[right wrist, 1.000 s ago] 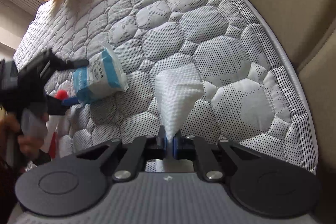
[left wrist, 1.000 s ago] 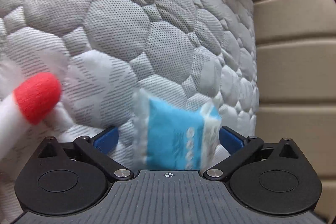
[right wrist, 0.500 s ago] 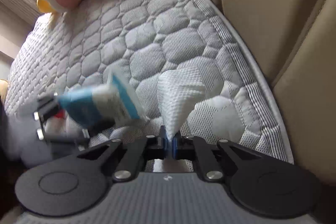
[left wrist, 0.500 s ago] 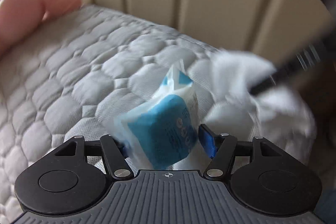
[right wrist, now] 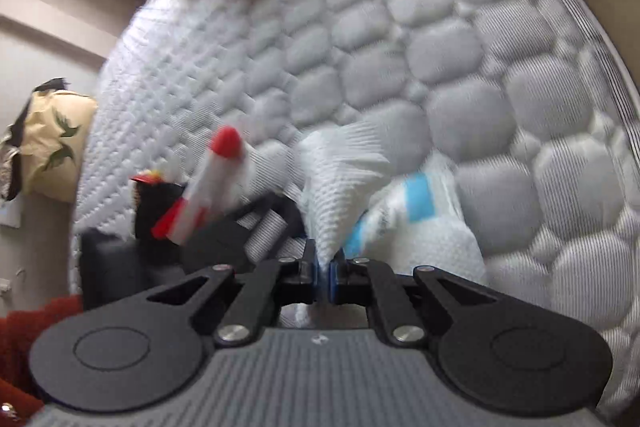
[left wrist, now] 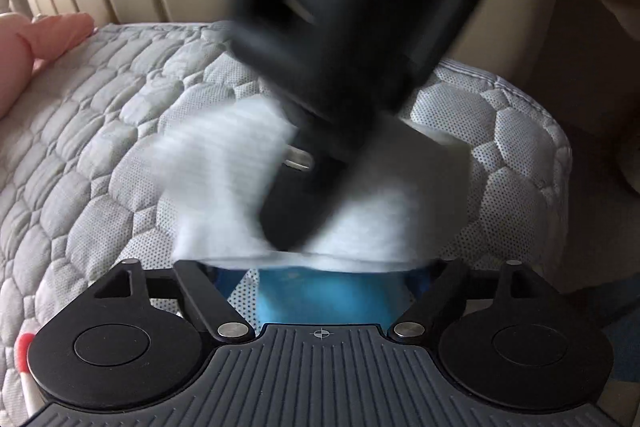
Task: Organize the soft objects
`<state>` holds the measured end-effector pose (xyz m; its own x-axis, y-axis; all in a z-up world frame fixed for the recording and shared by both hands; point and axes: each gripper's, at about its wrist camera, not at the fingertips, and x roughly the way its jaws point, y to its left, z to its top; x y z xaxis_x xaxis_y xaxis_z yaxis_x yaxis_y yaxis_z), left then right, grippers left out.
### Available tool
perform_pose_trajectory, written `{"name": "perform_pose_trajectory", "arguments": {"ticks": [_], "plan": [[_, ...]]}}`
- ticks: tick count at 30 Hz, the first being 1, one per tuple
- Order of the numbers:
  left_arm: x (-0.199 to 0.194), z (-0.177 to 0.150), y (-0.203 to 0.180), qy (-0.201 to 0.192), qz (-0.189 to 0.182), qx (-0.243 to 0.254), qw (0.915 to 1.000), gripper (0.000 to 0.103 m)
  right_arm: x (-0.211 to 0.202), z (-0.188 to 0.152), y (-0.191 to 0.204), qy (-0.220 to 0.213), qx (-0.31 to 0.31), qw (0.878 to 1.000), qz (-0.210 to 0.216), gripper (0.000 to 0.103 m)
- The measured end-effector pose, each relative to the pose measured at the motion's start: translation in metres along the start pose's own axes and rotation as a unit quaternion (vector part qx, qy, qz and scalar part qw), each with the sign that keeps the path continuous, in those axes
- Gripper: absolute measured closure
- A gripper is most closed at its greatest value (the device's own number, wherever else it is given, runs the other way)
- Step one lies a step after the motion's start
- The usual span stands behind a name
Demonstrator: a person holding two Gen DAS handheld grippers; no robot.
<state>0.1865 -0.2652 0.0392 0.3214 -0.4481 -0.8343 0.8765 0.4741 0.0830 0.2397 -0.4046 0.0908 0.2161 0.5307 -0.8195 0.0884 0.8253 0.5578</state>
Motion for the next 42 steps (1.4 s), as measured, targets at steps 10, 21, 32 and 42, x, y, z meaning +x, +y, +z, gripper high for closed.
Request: {"name": "perform_pose_trajectory", "arguments": {"ticks": [10, 21, 32, 42], "plan": [[0.023, 0.005, -0.01, 0.015, -0.03, -0.022, 0.9992, 0.011, -0.005, -0.019, -0.039, 0.029, 0.018, 0.995, -0.089, 0.093], [0.041, 0.048, 0.011, -0.038, -0.016, -0.095, 0.9946, 0.044, -0.046, 0.002, -0.071, -0.07, 0.027, 0.988, -0.137, 0.094], [0.037, 0.063, 0.053, -0.057, 0.051, -0.132, 0.9883, 0.006, -0.076, 0.034, -0.04, -0.125, -0.021, 0.982, -0.14, 0.094], [-0.072, -0.054, 0.114, 0.041, 0.263, -0.198, 0.9435, 0.005, 0.024, 0.025, 0.041, -0.037, -0.045, 0.998, -0.036, 0.093]]}}
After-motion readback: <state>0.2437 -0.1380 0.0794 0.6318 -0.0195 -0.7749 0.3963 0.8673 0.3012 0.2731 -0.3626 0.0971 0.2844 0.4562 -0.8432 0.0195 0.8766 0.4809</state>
